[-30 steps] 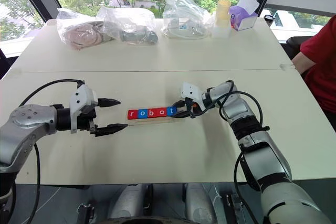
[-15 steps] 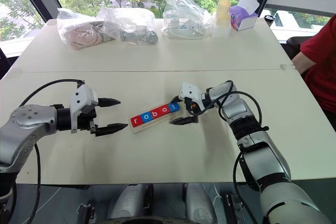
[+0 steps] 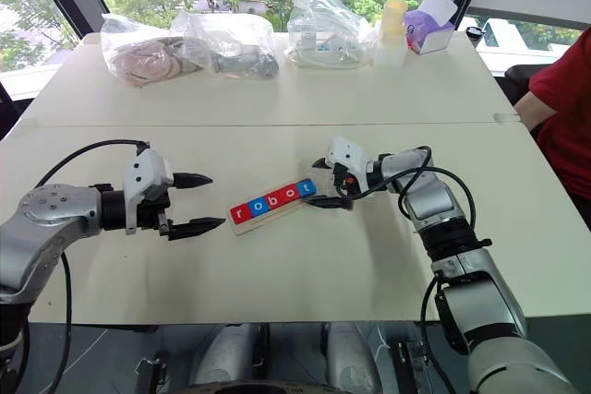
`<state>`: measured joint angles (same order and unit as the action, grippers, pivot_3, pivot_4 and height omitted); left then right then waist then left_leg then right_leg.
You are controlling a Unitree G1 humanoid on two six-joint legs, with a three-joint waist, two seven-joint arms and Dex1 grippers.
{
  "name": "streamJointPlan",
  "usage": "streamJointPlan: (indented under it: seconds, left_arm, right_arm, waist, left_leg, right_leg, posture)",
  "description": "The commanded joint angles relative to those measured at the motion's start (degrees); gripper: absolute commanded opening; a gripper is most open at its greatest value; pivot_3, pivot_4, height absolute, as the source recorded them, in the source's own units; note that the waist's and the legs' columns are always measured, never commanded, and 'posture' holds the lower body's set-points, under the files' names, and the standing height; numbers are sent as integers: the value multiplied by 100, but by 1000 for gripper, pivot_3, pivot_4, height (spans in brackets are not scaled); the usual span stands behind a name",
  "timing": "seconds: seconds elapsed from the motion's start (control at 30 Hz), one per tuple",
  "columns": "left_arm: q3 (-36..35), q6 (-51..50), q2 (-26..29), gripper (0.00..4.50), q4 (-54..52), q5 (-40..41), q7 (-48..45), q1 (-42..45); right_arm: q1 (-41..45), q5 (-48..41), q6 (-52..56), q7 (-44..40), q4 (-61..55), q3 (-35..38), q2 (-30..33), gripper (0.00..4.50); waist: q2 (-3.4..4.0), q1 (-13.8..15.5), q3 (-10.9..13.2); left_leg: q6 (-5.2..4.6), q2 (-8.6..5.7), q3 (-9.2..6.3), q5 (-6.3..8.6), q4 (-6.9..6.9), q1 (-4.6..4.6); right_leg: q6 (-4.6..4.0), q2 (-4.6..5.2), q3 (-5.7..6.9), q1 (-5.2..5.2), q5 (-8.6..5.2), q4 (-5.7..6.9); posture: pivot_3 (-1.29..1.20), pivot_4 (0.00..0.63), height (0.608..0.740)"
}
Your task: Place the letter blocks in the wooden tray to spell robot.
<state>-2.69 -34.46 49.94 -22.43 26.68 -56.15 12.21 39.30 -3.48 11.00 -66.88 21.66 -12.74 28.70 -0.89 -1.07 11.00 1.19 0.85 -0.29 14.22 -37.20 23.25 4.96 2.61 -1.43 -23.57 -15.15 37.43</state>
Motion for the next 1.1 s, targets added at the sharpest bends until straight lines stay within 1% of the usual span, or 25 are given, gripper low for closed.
streamJointPlan:
  seconds: [0.03,0.33,0.5,0.7,0.87,0.97,1.1]
  left_arm:
    - [40,111,9,4500,-11,-55,-24,116]
    - [94,127,-28,4500,-20,-110,10,129]
    - [64,113,-39,4500,-63,-119,38,68]
    - [27,130,-25,4500,-57,-114,40,28]
    - [-331,98,20,4500,-138,70,19,-280]
    - [-763,-6,104,4500,-309,267,-23,-685]
    - [-1343,-153,200,4500,-534,414,16,-1370]
  right_arm:
    - [104,21,-232,127,171,81,-6,4443]
    - [347,136,-511,353,699,33,-227,4443]
    - [405,223,-683,357,825,10,-216,4443]
    - [301,173,-631,174,629,35,-121,4443]
    - [-68,-112,-132,75,-251,314,218,4443]
    - [-558,-537,710,197,-1283,708,510,4443]
    - [-1584,-1248,2118,532,-2880,1394,876,4443]
  waist:
    - [0,-4,0]
    - [0,-3,0]
    - [0,-1,0]
    - [0,-4,0]
    - [0,6,0]
    - [0,17,0]
    - [0,28,0]
  left_leg:
    - [0,0,0,0,0,0]
    - [0,2,-1,0,0,1]
    - [0,2,-1,0,0,1]
    - [0,2,-2,0,0,0]
    - [0,3,-5,0,2,2]
    - [0,5,-10,0,3,4]
    - [0,6,-13,1,5,3]
  right_leg:
    - [0,-1,0,-1,0,0]
    - [0,-2,0,0,0,1]
    - [0,-2,0,0,0,0]
    - [0,-1,0,0,0,1]
    - [0,2,0,-1,0,0]
    - [0,5,0,-2,0,0]
    - [-1,9,0,-2,-1,-3]
  posture:
    - [0,150,740]
    - [0,150,740]
    - [0,150,740]
    - [0,150,740]
    - [0,150,740]
    - [0,150,740]
    - [0,150,740]
